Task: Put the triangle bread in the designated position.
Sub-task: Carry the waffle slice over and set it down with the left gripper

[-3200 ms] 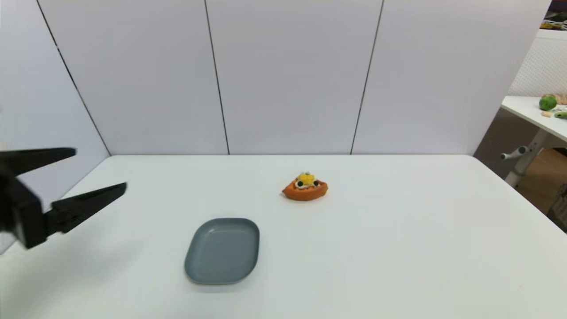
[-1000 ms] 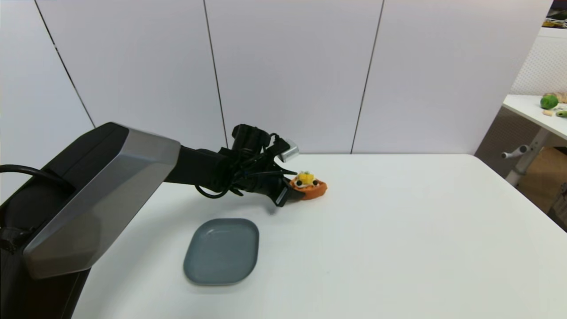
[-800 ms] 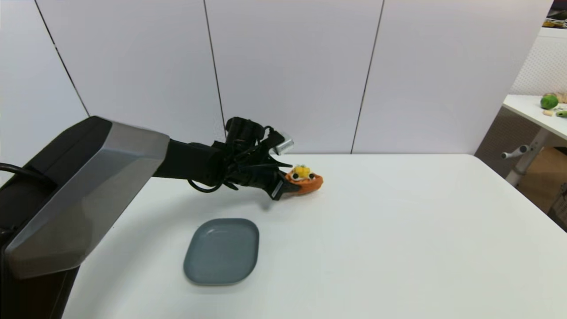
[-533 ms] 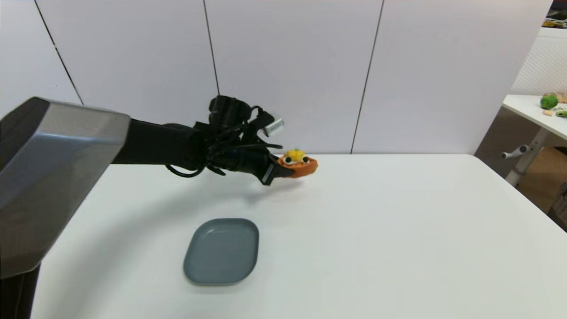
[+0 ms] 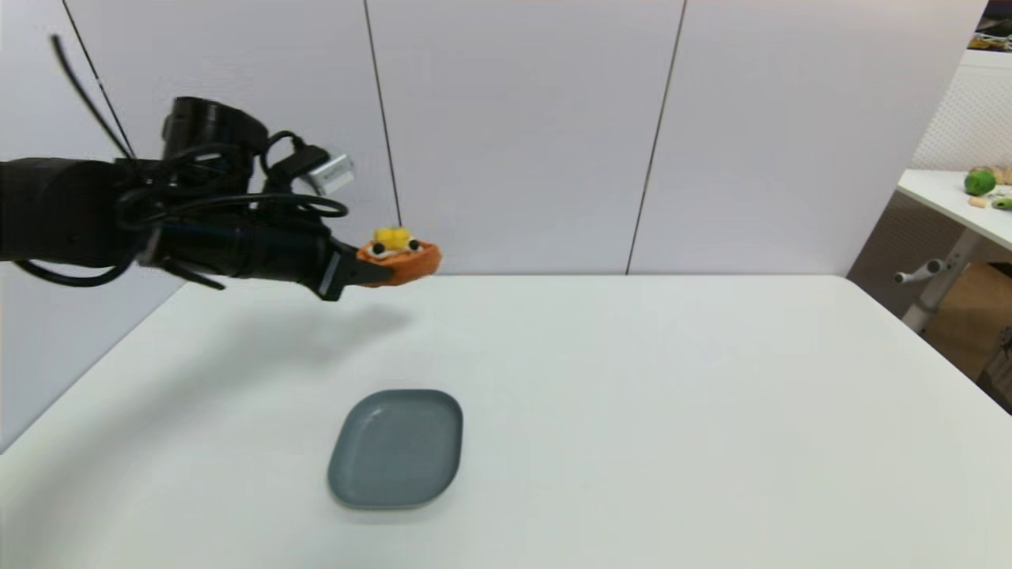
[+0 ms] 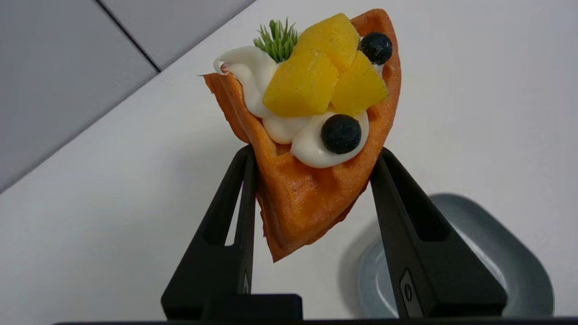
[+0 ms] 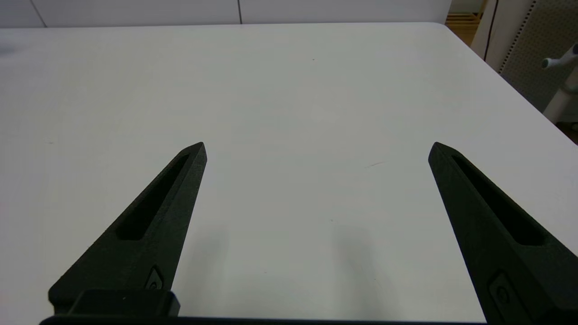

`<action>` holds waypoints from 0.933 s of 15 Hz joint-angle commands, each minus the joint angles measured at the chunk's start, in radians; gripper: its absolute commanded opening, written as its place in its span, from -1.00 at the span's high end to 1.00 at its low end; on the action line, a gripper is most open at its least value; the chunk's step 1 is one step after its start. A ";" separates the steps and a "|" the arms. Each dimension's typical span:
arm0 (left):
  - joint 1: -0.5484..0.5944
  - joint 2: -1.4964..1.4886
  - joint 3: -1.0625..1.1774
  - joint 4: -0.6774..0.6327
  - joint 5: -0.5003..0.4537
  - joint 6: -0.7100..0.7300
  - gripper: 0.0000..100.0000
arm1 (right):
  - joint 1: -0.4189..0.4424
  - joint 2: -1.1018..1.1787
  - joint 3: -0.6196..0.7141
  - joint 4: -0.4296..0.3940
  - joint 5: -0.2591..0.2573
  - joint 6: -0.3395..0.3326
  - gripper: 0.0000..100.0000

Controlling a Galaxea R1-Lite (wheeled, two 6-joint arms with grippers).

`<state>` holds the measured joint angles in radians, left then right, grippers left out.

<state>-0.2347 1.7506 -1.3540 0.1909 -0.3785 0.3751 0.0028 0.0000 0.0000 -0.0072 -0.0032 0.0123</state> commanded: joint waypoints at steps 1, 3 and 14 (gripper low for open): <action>0.170 -0.289 0.308 -0.013 0.004 -0.005 1.00 | 0.000 0.002 0.002 0.000 0.000 0.000 -1.00; 0.219 -0.342 0.423 -0.047 0.001 -0.021 1.00 | 0.000 0.002 0.002 0.000 0.000 0.000 -1.00; 0.227 -0.307 0.809 -0.409 0.000 -0.116 1.00 | 0.000 0.002 0.000 0.000 0.000 0.000 -1.00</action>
<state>-0.0051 1.4134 -0.5932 -0.1794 -0.3770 0.2577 0.0028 0.0000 0.0000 -0.0072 -0.0032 0.0119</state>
